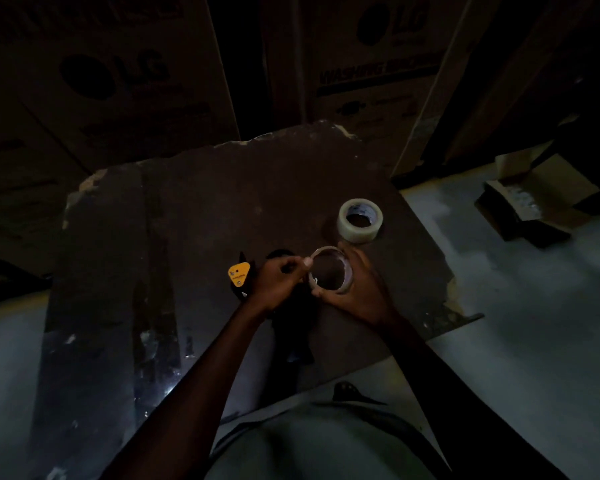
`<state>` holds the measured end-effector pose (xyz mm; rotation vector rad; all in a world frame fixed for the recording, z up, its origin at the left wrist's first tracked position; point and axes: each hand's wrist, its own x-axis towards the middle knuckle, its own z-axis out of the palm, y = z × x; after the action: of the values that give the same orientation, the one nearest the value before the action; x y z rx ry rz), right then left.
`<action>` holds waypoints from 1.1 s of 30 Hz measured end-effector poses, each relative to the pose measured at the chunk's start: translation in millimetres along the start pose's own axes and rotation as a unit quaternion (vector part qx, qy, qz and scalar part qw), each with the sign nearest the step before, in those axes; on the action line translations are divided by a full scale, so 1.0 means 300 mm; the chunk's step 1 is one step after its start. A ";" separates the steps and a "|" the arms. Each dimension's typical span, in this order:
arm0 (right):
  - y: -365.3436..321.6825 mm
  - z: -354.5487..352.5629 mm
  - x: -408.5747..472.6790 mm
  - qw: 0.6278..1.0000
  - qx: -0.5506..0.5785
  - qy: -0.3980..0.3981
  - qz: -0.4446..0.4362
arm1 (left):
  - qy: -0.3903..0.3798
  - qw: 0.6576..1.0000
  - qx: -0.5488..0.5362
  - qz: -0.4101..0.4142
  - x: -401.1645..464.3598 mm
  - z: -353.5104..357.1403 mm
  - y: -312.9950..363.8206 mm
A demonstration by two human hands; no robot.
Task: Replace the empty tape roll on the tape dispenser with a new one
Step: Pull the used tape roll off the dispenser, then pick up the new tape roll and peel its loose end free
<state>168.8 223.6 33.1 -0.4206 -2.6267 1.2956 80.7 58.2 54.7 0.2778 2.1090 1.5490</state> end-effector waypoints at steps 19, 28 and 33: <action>0.354 -0.260 -0.245 0.967 -0.155 0.098 0.179 | 0.034 0.999 -0.004 -0.013 -0.075 0.266 -0.065; 0.439 -0.267 -0.227 0.967 -0.174 0.088 0.161 | 0.045 0.999 0.026 -0.015 -0.047 0.351 -0.047; 0.429 -0.277 -0.202 0.970 -0.184 0.101 0.125 | 0.052 0.998 0.015 -0.014 -0.029 0.372 -0.036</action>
<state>271.4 340.2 -21.6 -0.9149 -2.6968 0.7618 146.1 143.7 22.1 0.1815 2.2091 1.5474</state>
